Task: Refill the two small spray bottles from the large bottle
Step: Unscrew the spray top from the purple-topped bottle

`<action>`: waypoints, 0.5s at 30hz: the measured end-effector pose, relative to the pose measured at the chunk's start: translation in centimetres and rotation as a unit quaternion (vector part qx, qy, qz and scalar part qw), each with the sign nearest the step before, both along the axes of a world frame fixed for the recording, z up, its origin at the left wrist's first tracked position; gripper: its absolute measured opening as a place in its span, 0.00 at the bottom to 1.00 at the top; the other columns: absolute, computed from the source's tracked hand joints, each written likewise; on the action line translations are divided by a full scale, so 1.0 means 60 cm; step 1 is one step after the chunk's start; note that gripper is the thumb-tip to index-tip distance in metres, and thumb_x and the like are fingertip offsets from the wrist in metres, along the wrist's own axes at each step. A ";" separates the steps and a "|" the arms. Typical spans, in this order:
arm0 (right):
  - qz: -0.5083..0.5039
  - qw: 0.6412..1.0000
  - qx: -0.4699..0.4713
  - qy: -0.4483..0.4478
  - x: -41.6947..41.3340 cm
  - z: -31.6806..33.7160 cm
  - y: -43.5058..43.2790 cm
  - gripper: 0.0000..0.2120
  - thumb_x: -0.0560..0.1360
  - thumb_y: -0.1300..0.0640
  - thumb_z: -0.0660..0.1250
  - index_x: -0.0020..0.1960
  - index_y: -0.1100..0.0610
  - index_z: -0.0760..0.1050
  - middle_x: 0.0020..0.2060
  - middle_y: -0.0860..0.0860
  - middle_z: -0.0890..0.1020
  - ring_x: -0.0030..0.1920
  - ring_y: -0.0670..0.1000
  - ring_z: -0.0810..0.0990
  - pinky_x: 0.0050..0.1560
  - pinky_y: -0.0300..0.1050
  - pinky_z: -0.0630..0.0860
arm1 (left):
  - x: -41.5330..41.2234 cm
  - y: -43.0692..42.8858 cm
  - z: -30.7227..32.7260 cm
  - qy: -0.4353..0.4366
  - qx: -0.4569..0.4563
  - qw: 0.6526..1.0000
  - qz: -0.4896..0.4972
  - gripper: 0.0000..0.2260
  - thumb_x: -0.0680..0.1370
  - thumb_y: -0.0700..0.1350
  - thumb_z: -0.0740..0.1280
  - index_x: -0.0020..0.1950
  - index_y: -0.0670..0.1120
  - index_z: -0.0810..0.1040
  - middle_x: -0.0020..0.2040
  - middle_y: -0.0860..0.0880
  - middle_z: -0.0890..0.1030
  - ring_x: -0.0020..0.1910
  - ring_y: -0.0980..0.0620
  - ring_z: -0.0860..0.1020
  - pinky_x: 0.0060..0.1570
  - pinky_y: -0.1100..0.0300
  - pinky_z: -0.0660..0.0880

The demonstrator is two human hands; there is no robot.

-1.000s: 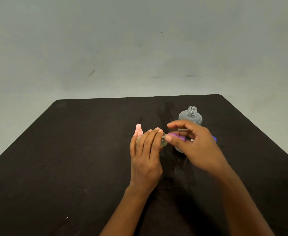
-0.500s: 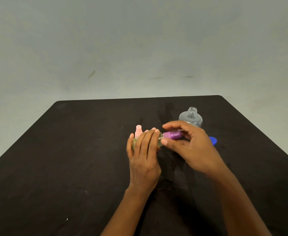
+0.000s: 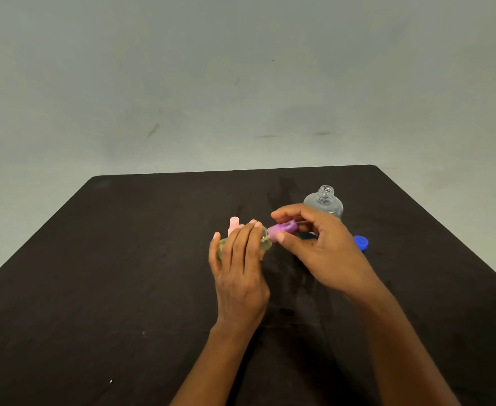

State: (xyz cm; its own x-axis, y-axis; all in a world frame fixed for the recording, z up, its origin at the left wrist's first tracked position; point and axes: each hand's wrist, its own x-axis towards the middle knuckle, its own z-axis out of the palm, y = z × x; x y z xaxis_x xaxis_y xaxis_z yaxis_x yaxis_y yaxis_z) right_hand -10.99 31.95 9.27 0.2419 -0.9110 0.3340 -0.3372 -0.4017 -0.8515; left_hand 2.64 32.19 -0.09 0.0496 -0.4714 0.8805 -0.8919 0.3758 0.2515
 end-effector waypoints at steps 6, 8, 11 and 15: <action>0.004 0.999 0.030 0.016 0.008 0.000 -0.001 0.07 0.75 0.58 0.69 0.53 0.52 0.79 0.43 0.46 0.82 0.40 0.42 0.82 0.41 0.35 0.78 | -0.001 0.001 0.001 -0.002 0.002 1.000 -0.007 0.19 0.76 0.37 0.58 0.67 0.43 0.66 0.62 0.43 0.77 0.66 0.47 0.70 0.69 0.43 0.59; 0.014 0.999 0.005 0.041 0.006 0.003 0.001 0.10 0.74 0.63 0.69 0.51 0.50 0.79 0.46 0.44 0.81 0.45 0.41 0.80 0.46 0.33 0.77 | -0.001 0.002 0.002 0.001 0.001 1.000 -0.007 0.17 0.78 0.38 0.57 0.67 0.43 0.66 0.62 0.43 0.78 0.66 0.47 0.70 0.69 0.44 0.58; 0.041 0.998 -0.006 0.045 0.004 0.007 0.004 0.15 0.73 0.66 0.70 0.52 0.48 0.79 0.49 0.43 0.80 0.51 0.40 0.79 0.49 0.30 0.75 | -0.002 0.001 0.004 0.003 0.000 1.000 -0.008 0.17 0.78 0.39 0.57 0.67 0.43 0.66 0.62 0.42 0.78 0.66 0.47 0.70 0.69 0.44 0.59; 0.016 0.999 -0.002 0.030 0.006 0.004 0.002 0.10 0.73 0.53 0.70 0.54 0.47 0.77 0.48 0.40 0.80 0.50 0.36 0.77 0.46 0.28 0.75 | -0.002 0.001 0.004 0.003 -0.003 1.000 -0.010 0.17 0.78 0.39 0.57 0.67 0.43 0.66 0.62 0.43 0.77 0.66 0.48 0.70 0.69 0.43 0.59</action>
